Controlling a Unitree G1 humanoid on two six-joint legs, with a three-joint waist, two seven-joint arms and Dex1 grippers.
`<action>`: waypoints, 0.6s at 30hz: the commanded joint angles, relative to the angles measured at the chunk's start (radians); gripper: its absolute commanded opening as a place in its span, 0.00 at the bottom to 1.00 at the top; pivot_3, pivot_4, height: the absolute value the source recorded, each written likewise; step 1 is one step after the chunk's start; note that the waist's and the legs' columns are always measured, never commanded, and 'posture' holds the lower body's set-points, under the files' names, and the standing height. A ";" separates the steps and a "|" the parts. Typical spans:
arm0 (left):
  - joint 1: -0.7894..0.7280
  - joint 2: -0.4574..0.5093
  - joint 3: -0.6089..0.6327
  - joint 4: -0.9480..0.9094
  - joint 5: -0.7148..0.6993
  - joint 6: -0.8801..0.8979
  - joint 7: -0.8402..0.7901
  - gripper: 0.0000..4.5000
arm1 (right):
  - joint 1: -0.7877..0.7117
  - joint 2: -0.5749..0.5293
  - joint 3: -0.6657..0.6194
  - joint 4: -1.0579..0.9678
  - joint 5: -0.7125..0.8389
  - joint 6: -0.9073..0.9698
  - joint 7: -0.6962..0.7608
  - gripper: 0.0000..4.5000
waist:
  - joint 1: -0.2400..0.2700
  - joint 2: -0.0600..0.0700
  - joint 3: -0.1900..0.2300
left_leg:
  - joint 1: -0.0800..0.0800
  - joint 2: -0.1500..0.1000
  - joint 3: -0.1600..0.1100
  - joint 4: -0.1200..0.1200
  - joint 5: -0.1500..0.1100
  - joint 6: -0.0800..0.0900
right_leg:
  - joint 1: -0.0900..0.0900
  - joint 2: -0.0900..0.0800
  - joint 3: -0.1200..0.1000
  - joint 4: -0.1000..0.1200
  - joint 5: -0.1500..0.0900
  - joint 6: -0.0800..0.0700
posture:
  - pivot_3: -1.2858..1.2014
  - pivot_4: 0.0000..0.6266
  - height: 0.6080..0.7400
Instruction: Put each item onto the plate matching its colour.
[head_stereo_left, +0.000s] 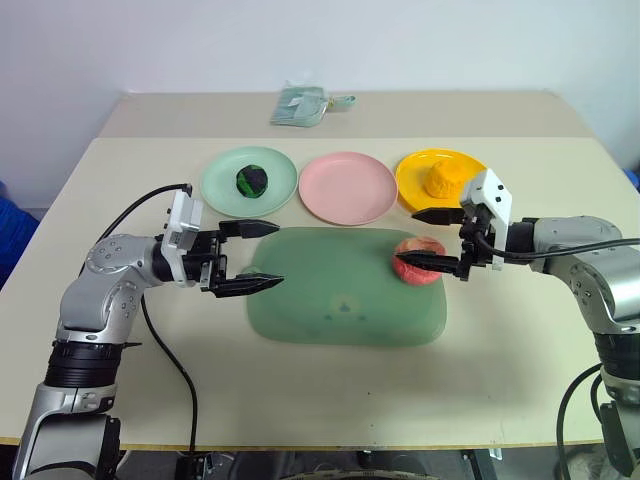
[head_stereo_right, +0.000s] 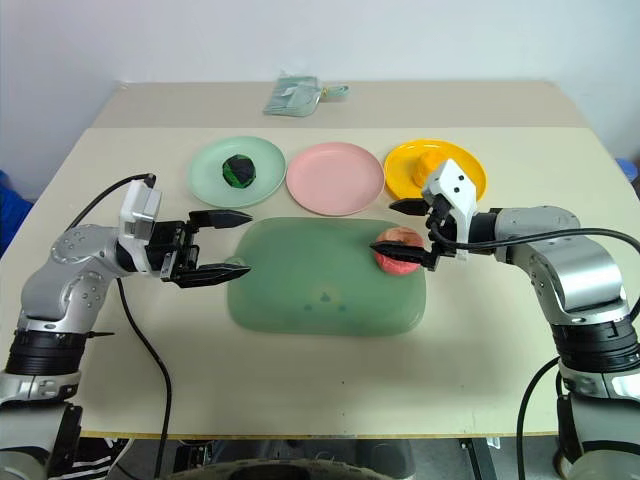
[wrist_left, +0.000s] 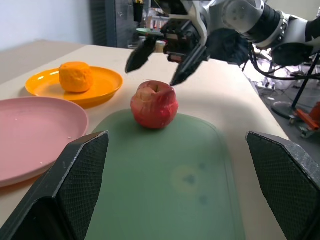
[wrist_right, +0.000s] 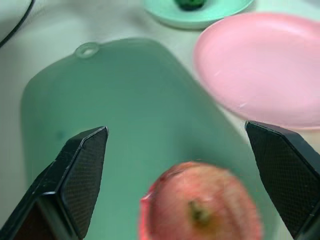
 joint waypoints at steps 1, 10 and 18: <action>-0.005 0.001 0.020 -0.010 -0.010 -0.018 -0.002 1.00 | 0.006 -0.021 -0.003 -0.004 -0.027 -0.039 0.010 0.99 | 0.000 0.000 0.000 | 0.000 0.000 0.000 0.000 0.000 0.000 | 0.000 0.000 0.000 0.000 0.000 0.000 | 0.52 0.24 0.98; -0.002 0.002 0.017 -0.011 -0.006 -0.021 -0.001 1.00 | 0.052 -0.037 0.063 0.021 -0.125 -0.106 0.029 0.99 | -0.001 0.000 0.000 | 0.000 0.000 0.000 0.000 0.000 0.000 | 0.000 0.000 0.000 0.000 0.000 0.000 | 0.52 0.24 0.98; -0.001 0.003 0.019 -0.010 -0.004 -0.026 0.007 1.00 | 0.042 -0.016 0.084 0.044 -0.175 -0.141 0.018 0.81 | -0.001 0.000 0.000 | 0.000 0.000 0.000 0.000 0.000 0.000 | 0.000 0.000 0.000 0.000 0.000 0.000 | 0.52 0.24 0.98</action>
